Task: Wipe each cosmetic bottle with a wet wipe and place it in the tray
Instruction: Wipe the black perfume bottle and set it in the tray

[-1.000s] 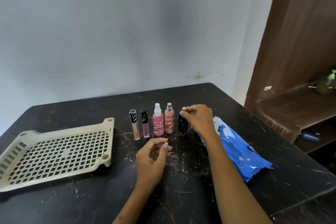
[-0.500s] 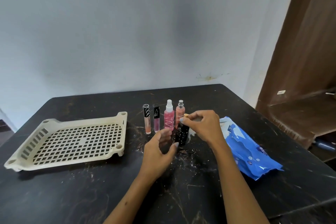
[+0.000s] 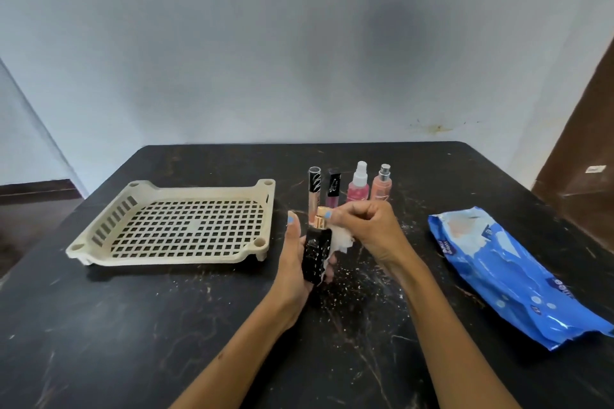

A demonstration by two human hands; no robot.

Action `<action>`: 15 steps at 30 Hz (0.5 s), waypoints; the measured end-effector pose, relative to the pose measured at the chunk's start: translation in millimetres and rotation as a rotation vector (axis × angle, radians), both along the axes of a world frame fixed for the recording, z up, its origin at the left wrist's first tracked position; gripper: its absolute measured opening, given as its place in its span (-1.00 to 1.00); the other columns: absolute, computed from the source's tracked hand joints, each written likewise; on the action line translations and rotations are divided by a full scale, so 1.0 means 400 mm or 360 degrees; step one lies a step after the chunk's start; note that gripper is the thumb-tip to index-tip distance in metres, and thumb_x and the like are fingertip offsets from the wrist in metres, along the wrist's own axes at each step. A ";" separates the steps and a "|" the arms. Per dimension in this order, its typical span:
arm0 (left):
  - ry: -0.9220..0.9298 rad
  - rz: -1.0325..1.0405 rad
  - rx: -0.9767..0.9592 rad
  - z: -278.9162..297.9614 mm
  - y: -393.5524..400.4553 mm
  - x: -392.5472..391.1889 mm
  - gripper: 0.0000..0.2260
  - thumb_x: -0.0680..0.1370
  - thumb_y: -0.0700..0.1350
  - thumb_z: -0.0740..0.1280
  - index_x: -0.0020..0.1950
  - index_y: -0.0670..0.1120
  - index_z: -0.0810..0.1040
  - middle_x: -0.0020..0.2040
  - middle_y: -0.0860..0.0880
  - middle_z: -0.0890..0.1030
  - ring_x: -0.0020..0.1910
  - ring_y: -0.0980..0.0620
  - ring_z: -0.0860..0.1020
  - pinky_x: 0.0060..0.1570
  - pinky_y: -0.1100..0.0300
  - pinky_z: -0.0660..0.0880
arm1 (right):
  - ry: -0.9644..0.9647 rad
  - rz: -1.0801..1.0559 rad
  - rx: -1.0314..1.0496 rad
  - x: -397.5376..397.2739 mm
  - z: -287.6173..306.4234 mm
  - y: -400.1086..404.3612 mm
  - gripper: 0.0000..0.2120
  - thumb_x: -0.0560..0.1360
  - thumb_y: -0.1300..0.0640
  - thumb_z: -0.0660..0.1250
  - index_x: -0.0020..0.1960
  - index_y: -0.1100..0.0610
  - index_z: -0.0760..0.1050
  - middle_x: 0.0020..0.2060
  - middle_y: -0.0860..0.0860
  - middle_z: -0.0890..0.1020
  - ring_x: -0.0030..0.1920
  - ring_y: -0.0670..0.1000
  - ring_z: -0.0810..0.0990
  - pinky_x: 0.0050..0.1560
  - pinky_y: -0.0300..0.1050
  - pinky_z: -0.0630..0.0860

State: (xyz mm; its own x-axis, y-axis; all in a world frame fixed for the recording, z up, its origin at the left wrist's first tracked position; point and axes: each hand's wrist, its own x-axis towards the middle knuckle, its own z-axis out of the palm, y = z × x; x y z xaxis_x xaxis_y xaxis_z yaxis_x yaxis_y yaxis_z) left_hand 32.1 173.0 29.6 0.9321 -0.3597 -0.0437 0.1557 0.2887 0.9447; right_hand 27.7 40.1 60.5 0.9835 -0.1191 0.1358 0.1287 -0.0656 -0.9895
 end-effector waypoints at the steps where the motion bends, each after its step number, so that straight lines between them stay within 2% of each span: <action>1: -0.0012 0.0088 -0.0054 -0.004 0.000 -0.001 -0.32 0.37 0.41 0.09 -0.09 -0.20 0.55 -0.42 -0.08 0.50 -0.48 0.05 0.41 -0.45 0.24 0.36 | 0.0002 -0.0020 0.0103 0.001 -0.005 0.006 -0.87 0.42 0.21 0.48 -0.31 0.15 0.68 -0.35 0.11 0.67 -0.32 0.01 0.58 -0.18 -0.09 0.51; 3: -0.0095 0.0270 -0.0134 -0.010 0.005 -0.004 -0.56 0.42 0.24 0.23 -0.17 -0.15 0.57 -0.43 -0.04 0.51 -0.49 0.08 0.42 -0.47 0.26 0.37 | -0.0028 -0.0185 0.0234 0.001 -0.023 0.013 -0.86 0.45 0.24 0.43 -0.27 0.18 0.69 -0.32 0.06 0.69 -0.27 0.00 0.60 -0.17 -0.10 0.53; 5: -0.0150 0.0413 -0.0098 -0.013 0.010 -0.005 -0.77 0.48 0.03 0.34 -0.16 -0.14 0.56 -0.43 0.03 0.54 -0.46 0.12 0.48 -0.45 0.28 0.42 | -0.0066 -0.0453 0.0118 0.000 -0.044 0.021 -0.79 0.46 0.29 0.37 -0.24 0.05 0.69 -0.26 -0.09 0.71 -0.17 -0.11 0.61 -0.13 -0.24 0.55; 7: -0.0159 0.0513 -0.0024 -0.023 0.011 -0.003 -0.87 0.52 -0.08 0.31 -0.14 -0.14 0.53 -0.45 0.07 0.54 -0.44 0.16 0.51 -0.42 0.32 0.45 | -0.0137 -0.0661 -0.0062 -0.006 -0.058 0.028 -0.70 0.46 0.31 0.35 -0.20 -0.08 0.65 -0.24 -0.21 0.68 -0.13 -0.22 0.62 -0.10 -0.37 0.54; 10: -0.0203 0.0569 0.0092 -0.028 0.008 -0.005 -0.78 0.51 -0.01 0.29 -0.05 -0.16 0.53 -0.38 0.05 0.56 -0.38 0.17 0.52 -0.32 0.31 0.50 | -0.0251 -0.0791 -0.0142 -0.014 -0.068 0.036 -0.67 0.47 0.33 0.33 -0.13 -0.12 0.62 -0.19 -0.23 0.66 -0.10 -0.22 0.62 -0.02 -0.33 0.53; 13: -0.0172 0.0439 -0.0002 -0.020 -0.004 -0.014 -0.57 0.43 0.09 0.29 0.13 -0.21 0.52 -0.08 -0.09 0.68 -0.07 -0.01 0.65 -0.03 0.09 0.56 | -0.0288 -0.0735 -0.0162 -0.020 -0.074 0.050 -0.66 0.45 0.35 0.31 -0.12 -0.11 0.60 -0.17 -0.13 0.67 -0.14 -0.16 0.63 -0.12 -0.24 0.56; 15: -0.0073 0.0345 -0.0142 -0.010 -0.009 -0.019 -0.64 0.47 0.00 0.28 0.13 -0.22 0.51 -0.02 -0.13 0.68 -0.01 -0.03 0.65 -0.03 0.12 0.58 | -0.0280 -0.0649 -0.0079 -0.025 -0.077 0.063 -0.67 0.44 0.36 0.31 -0.12 -0.09 0.59 -0.18 -0.07 0.69 -0.15 -0.08 0.66 -0.17 -0.14 0.62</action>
State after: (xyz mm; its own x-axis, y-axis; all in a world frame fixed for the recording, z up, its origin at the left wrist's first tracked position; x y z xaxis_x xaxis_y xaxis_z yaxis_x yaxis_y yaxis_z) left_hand 24.5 169.4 25.5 0.9882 -0.1512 0.0234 0.0384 0.3932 0.9186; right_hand 17.9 65.3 29.6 0.8188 -0.4818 0.3121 0.2485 -0.1926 -0.9493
